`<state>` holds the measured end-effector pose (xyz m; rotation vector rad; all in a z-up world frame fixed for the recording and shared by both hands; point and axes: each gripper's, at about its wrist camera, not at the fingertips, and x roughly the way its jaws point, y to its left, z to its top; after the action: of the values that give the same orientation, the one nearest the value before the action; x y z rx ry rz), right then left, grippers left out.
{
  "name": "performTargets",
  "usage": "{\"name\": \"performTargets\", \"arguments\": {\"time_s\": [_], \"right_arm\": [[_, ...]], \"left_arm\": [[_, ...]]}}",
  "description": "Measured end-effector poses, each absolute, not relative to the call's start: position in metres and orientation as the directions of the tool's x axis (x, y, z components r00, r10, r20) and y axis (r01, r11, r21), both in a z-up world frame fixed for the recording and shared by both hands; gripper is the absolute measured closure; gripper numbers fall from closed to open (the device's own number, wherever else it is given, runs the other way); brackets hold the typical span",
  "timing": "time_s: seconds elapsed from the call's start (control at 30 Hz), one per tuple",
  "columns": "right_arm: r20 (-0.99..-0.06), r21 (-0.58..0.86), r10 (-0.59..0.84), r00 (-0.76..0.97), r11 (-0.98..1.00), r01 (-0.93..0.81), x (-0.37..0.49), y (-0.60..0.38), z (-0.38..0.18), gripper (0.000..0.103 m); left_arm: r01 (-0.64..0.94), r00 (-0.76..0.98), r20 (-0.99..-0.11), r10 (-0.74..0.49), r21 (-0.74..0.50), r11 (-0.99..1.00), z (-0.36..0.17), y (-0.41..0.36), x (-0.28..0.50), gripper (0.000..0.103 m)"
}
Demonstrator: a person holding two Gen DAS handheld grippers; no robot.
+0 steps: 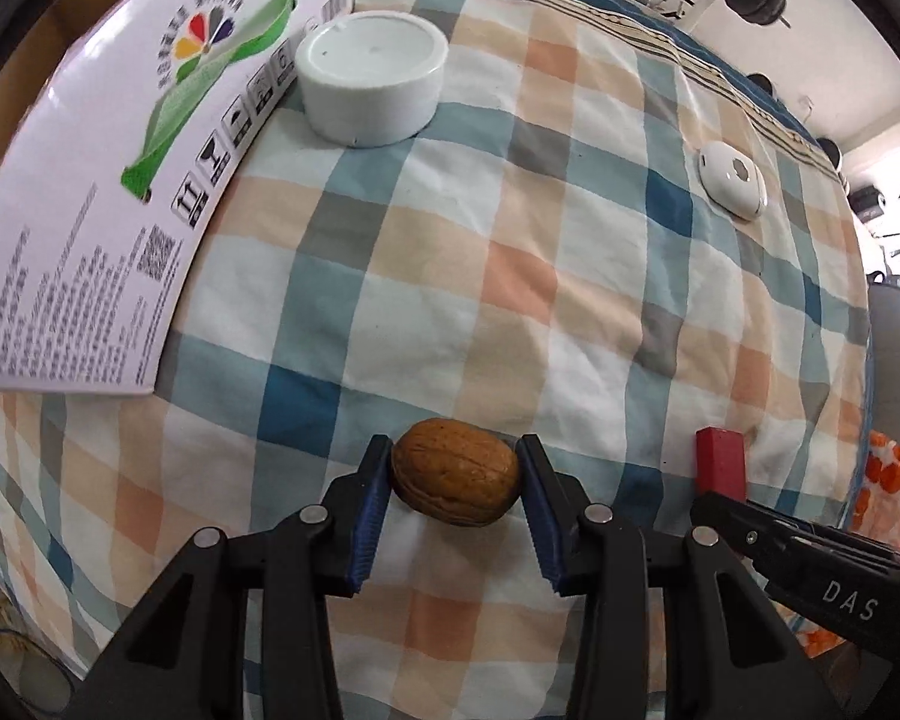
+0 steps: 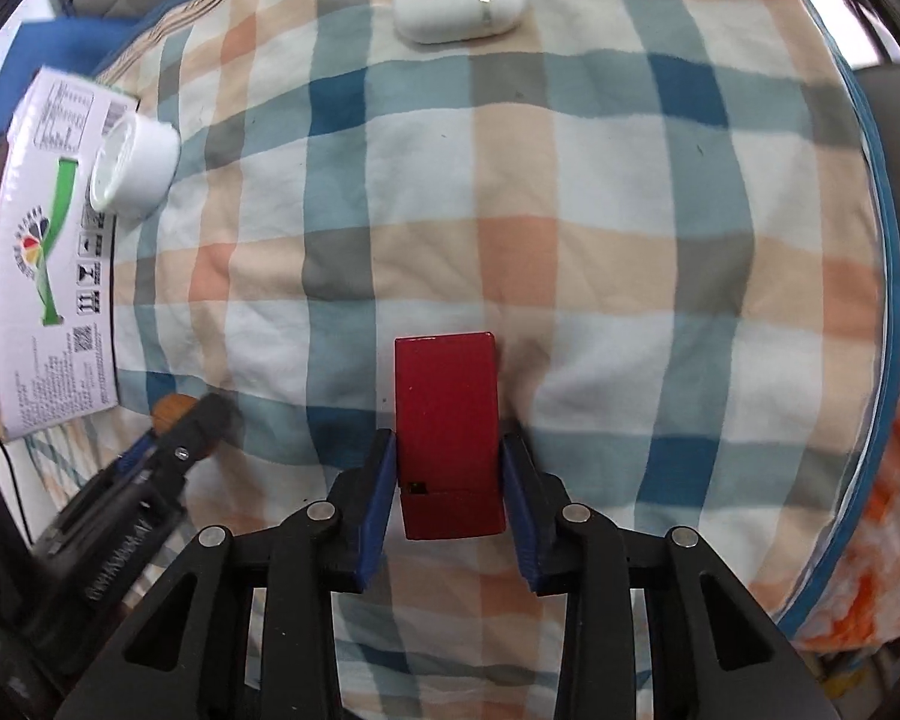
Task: Organize rigid objects
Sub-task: 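Grasp the red phone with the right gripper while the left gripper grasps the walnut, then carry the phone and walnut into the box and open both grippers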
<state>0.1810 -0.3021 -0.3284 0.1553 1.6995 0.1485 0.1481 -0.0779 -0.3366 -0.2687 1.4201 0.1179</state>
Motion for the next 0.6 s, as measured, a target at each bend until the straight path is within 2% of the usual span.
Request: {"name": "performTargets", "arguments": {"time_s": [0.17, 0.27, 0.6], "right_arm": [[-0.965, 0.186, 0.2, -0.168, 0.978, 0.095, 0.166, -0.332, -0.352, 0.067], [-0.964, 0.199, 0.215, -0.155, 0.974, 0.111, 0.163, -0.334, -0.348, 0.067], [-0.967, 0.251, 0.253, -0.011, 0.965, 0.08, 0.182, -0.336, -0.259, 0.067]], "left_arm": [[-0.163, 0.183, -0.981, -0.064, -0.095, 0.982, -0.326, -0.089, 0.161, 0.064], [-0.128, 0.215, -0.974, -0.073, -0.102, 0.986, -0.311, -0.092, 0.167, 0.064], [-0.049, 0.385, -0.913, -0.136, -0.168, 0.985, -0.221, -0.075, 0.181, 0.064]]}}
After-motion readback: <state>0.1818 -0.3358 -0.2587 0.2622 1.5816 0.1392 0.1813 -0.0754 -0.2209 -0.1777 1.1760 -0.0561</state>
